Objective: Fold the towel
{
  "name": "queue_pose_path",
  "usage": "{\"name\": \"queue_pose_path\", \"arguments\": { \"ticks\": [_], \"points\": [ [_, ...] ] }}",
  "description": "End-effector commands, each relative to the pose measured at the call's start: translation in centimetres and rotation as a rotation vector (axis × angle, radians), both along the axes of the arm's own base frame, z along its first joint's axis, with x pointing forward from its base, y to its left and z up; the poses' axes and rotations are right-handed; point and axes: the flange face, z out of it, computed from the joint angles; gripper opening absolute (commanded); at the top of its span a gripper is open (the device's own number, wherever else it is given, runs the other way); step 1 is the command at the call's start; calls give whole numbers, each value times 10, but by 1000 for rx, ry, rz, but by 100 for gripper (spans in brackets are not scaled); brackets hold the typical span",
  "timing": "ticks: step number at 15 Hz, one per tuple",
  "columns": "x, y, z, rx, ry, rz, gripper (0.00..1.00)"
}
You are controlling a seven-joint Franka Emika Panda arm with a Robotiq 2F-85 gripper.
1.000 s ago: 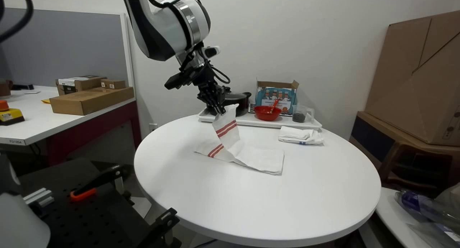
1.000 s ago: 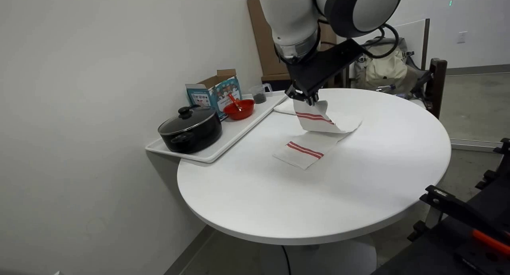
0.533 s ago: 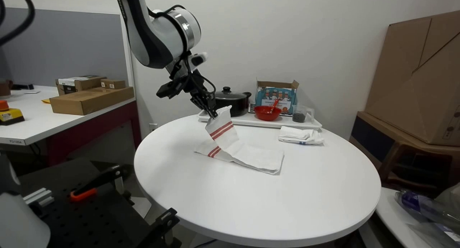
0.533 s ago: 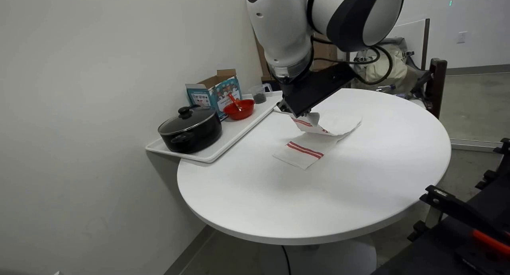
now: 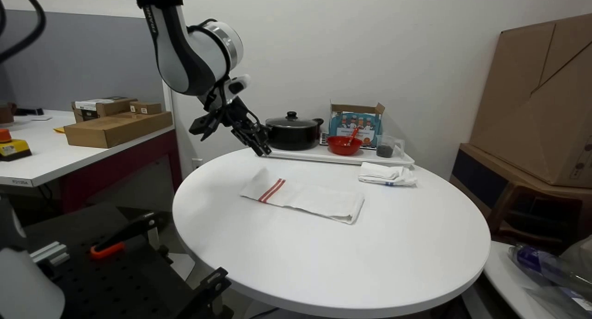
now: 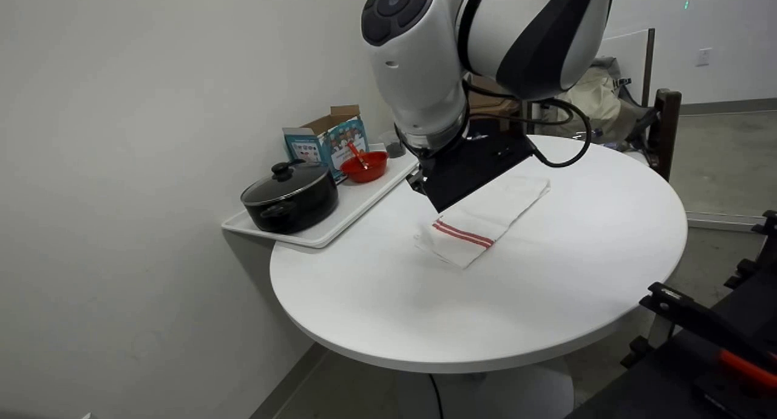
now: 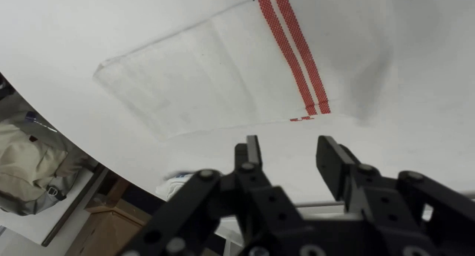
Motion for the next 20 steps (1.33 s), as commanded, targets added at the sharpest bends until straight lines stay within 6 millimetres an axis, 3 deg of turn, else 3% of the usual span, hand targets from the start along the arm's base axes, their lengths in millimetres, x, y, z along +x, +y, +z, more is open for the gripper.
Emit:
{"name": "queue_pose_path", "arguments": {
  "ticks": [1,4,6,9,12,16,20],
  "points": [
    [-7,1,6,6,-48,0,77],
    [-3,-20,19,34,-28,-79,99],
    [7,-50,34,58,-20,-157,100],
    [26,-116,61,73,-16,-224,100],
    [40,-195,82,64,10,-199,100],
    [39,-272,66,88,90,-46,100],
    [31,-309,28,185,156,30,100]
  ]
}}
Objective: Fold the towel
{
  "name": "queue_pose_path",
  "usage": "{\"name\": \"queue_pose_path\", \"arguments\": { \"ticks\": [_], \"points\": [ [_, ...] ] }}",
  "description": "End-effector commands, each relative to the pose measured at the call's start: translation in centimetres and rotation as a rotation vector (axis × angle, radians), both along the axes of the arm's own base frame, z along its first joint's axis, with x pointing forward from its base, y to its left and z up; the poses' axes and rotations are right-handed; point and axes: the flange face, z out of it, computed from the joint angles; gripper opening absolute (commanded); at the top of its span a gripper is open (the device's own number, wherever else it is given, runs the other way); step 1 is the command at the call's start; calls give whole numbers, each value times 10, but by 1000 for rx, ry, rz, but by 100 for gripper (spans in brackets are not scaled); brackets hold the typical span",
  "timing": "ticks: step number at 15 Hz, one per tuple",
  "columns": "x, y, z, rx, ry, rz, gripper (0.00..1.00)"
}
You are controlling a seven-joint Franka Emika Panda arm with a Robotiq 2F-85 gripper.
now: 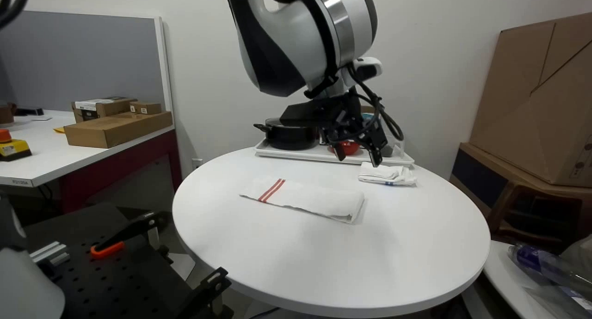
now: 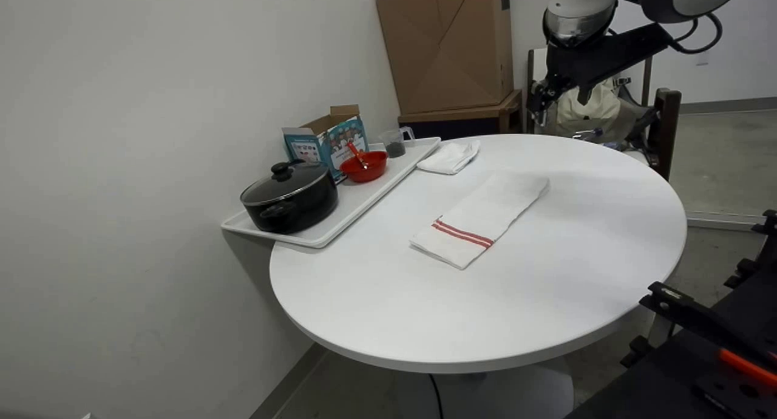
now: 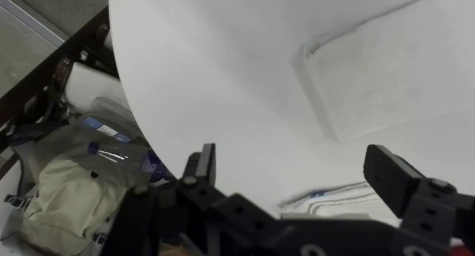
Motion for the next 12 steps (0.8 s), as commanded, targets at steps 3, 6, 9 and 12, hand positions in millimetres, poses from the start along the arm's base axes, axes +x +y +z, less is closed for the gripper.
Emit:
{"name": "queue_pose_path", "arguments": {
  "ticks": [3,6,9,12],
  "points": [
    [7,-34,-52,101,105,38,100],
    [32,-51,-52,134,141,-7,100],
    [65,-67,-34,149,158,-34,100],
    [95,-76,-20,148,180,-52,100]
  ]
}}
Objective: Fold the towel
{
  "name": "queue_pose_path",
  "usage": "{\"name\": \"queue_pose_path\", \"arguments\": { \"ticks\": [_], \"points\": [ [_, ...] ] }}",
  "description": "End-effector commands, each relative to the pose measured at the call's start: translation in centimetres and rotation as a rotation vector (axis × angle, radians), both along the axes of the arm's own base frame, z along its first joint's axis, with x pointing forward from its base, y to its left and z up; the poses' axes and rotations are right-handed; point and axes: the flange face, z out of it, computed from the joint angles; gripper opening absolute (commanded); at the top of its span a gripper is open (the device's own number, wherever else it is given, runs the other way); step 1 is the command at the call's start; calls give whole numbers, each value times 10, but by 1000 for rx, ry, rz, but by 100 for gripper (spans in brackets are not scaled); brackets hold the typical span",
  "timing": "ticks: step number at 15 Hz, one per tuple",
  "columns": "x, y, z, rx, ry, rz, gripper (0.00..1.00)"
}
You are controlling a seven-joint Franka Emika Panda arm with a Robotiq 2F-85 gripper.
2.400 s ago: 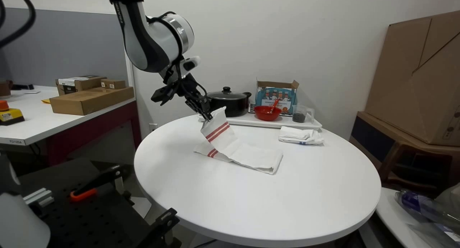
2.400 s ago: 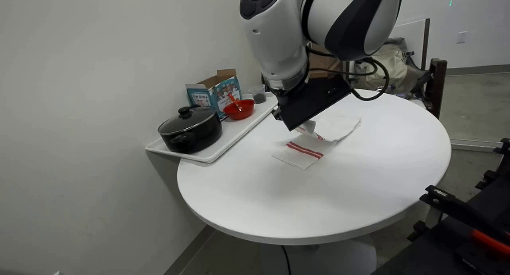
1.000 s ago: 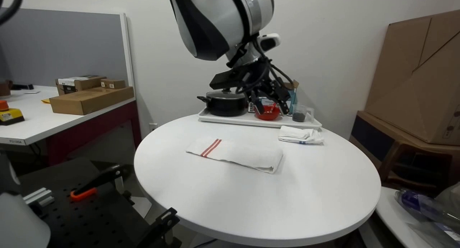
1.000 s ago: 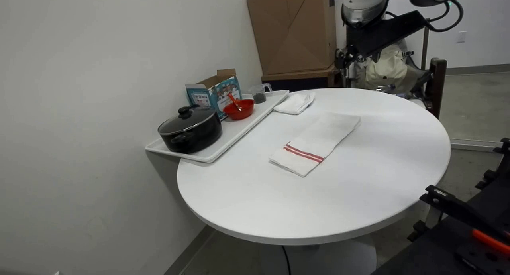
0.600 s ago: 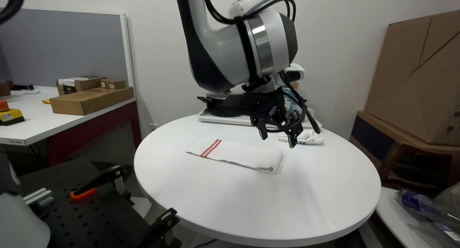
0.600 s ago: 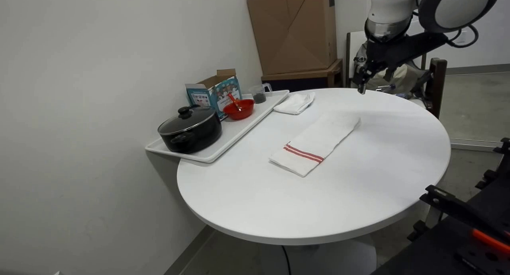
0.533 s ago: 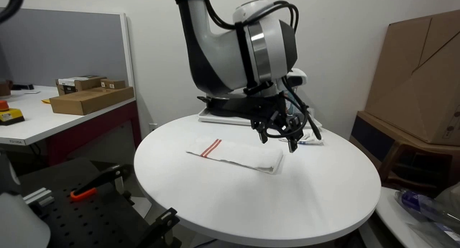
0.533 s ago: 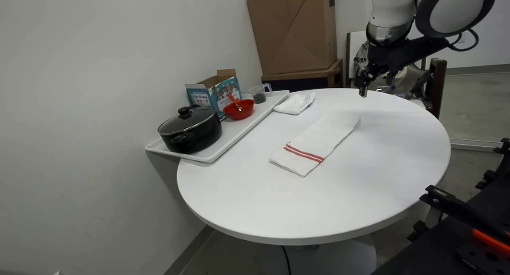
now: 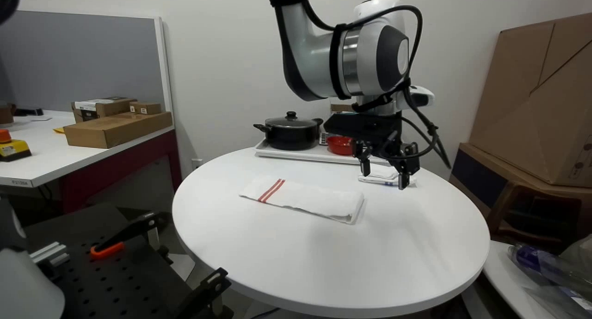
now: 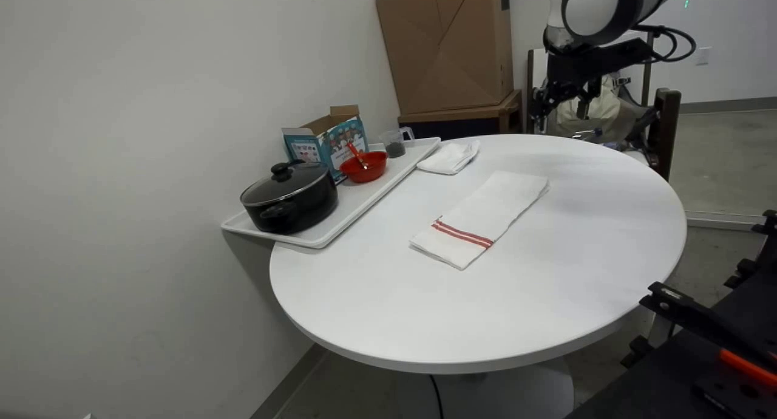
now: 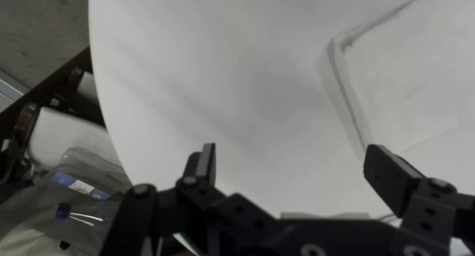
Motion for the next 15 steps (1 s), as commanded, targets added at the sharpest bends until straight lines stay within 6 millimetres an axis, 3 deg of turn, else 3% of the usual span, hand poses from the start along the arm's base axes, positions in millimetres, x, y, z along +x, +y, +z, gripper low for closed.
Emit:
{"name": "queue_pose_path", "arguments": {
  "ticks": [1,7,15],
  "points": [
    [36,-11,8,-3,40,6,100],
    [60,-4,-19,-14,158,69,100],
    [63,8,-65,24,240,148,100]
  ]
}}
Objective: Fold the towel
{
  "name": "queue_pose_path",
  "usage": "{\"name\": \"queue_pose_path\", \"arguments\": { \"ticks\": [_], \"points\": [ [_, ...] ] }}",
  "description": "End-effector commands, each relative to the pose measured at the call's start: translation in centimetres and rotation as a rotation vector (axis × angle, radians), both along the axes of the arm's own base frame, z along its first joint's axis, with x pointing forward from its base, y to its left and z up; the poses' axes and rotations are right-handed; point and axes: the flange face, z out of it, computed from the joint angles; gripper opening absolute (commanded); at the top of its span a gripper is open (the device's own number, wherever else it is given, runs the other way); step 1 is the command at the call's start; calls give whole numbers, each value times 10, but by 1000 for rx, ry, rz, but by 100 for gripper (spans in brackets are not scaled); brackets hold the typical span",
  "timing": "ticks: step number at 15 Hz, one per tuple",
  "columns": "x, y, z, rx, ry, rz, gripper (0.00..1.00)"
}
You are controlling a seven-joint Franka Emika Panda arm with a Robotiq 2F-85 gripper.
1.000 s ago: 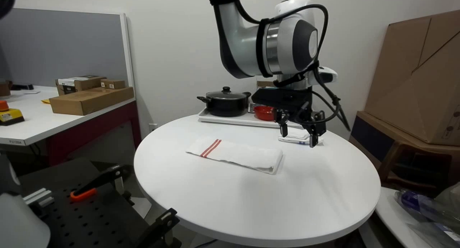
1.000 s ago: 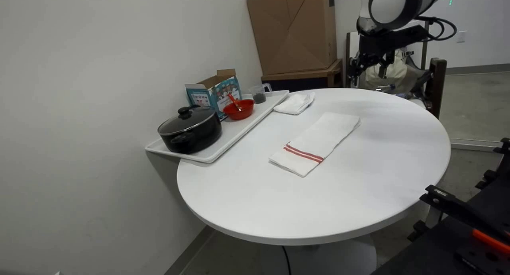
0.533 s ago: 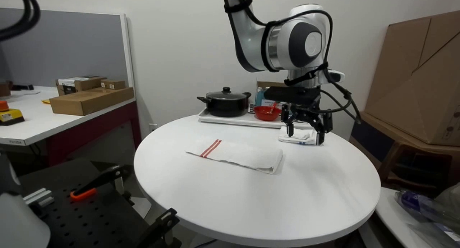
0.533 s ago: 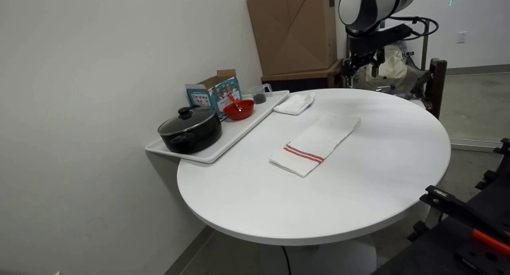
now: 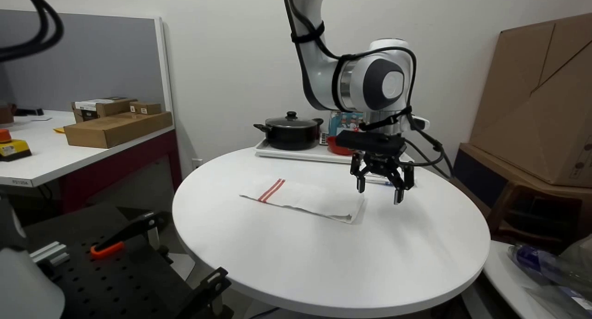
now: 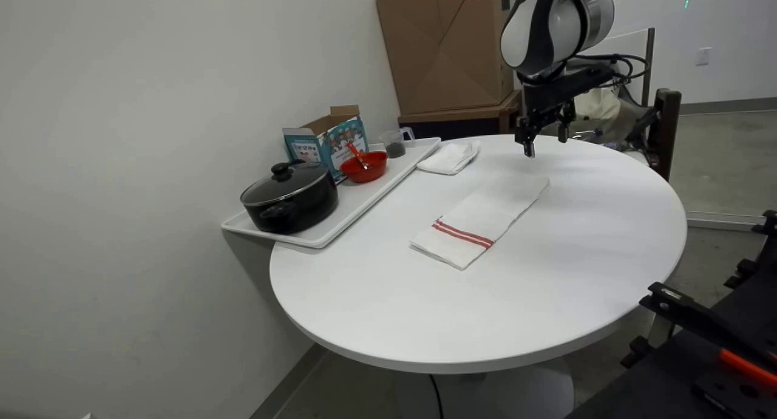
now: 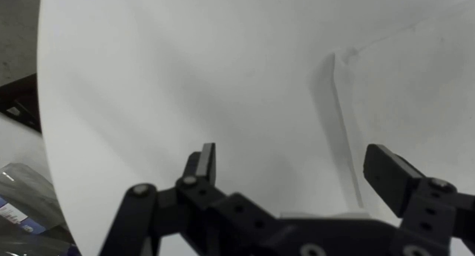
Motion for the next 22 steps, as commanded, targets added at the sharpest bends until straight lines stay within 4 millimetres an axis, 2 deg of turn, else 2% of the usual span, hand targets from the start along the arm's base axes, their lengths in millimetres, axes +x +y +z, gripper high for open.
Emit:
{"name": "queue_pose_path", "arguments": {
  "ticks": [1,6,13,16,18,19,20,22],
  "points": [
    [5,0,-15,26,38,28,100],
    [1,9,-34,47,66,56,100],
    [2,18,-45,55,76,62,99],
    [2,18,-51,57,77,59,82],
    [0,20,-57,61,83,59,77],
    [-2,21,-60,63,87,60,80],
    [-3,23,-63,64,91,62,69],
    [-5,26,-66,67,97,66,63]
  ]
}}
